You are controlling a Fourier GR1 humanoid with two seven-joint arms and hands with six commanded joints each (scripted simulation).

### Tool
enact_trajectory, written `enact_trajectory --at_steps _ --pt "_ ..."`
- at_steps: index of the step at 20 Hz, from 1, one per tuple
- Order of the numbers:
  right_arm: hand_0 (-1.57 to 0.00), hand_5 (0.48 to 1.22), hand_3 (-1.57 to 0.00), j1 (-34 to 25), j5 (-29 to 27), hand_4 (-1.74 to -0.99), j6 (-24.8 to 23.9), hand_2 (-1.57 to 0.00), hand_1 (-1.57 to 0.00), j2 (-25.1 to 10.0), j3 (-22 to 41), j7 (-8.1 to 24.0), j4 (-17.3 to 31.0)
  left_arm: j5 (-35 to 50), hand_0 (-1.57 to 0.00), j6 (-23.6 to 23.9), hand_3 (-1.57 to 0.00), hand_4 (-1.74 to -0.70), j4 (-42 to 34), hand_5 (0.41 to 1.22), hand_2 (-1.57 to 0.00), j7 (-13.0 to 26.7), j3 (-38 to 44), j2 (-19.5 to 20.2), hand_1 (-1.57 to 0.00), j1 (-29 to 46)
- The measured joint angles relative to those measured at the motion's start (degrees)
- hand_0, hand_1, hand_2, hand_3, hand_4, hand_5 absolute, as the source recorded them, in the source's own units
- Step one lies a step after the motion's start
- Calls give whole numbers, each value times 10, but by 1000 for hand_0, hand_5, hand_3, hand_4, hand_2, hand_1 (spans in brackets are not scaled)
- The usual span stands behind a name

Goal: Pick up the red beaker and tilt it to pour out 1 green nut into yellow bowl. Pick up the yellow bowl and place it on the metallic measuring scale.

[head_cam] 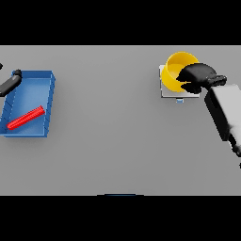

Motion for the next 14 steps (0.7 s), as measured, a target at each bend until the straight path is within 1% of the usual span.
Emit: enact_trajectory --at_steps 1,2,3,4,5,7,9,11,12,14 --pt "-902 1143 -937 2 -3 -1660 3 -1186 -1150 -1 -5 -5 0 4 1 -5 1 -732 6 723 1 -3 3 0 1 1" --pt "-721 1072 -833 3 -8 -1619 1 -1042 -980 -1 -8 -12 5 4 1 -7 1 -733 6 728 1 -5 2 -4 1 -1" --pt "-577 1016 -742 -5 -8 -1588 10 -913 -828 3 -11 3 13 4 1 -10 1 -732 12 729 1 -8 2 -8 1 -3" --pt "-461 971 -669 -7 -7 -1563 10 -799 -703 2 -12 5 21 3 1 -8 1 -729 12 723 1 -6 0 -13 1 -10" --pt "-369 933 -613 -9 -4 -1539 13 -693 -582 1 -10 8 26 3 1 -6 1 -727 3 717 1 -3 0 -5 1 -4" --pt "-236 877 -525 -5 0 -1501 13 -519 -380 -1 -4 -1 19 3 1 -8 1 -724 9 708 1 -2 0 -6 1 -4" --pt "-150 842 -449 -8 8 -1469 9 -375 -243 0 5 -10 26 0 1 -2 1 -722 3 703 1 -4 -3 -8 1 -2" --pt "-96 814 -378 -8 9 -1442 10 -251 -155 0 7 -14 28 2 1 -6 1 -722 8 699 1 -6 1 -4 1 -2" --pt "-77 799 -352 -9 10 -1431 18 -202 -124 3 8 -2 26 3 1 -8 1 -722 12 697 1 -2 2 -6 1 -7" --pt "-49 771 -297 -6 6 -1412 33 -129 -79 1 7 4 18 -1 1 -6 1 -720 9 694 1 -1 -1 -5 1 -8"
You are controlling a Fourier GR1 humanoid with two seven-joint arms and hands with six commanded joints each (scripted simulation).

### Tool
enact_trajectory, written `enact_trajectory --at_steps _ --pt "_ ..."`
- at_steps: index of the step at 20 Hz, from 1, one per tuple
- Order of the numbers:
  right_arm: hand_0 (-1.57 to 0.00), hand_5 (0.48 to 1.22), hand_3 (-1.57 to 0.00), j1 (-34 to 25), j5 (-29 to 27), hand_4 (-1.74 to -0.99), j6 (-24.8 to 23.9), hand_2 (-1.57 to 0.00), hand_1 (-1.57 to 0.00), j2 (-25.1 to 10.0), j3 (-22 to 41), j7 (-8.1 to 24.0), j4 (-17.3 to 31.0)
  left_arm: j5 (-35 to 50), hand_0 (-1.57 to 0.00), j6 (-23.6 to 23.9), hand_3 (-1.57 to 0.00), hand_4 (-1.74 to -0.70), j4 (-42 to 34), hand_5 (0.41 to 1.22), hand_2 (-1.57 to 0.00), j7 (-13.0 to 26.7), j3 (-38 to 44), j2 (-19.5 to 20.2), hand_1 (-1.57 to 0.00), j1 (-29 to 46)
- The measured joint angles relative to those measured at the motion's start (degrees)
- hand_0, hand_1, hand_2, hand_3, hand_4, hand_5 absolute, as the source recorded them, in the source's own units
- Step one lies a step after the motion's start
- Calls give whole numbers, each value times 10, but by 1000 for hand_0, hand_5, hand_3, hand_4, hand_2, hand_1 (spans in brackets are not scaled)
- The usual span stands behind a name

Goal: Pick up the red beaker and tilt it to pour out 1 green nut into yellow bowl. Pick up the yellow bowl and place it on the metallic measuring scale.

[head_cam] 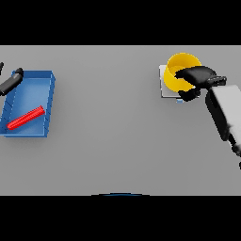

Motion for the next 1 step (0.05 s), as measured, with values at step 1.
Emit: enact_trajectory --at_steps 1 --pt "-39 759 -272 0 0 -1410 2 -103 -63 1 -1 8 0 1 1 -2 1 -720 1 693 1 -4 1 1 1 2"
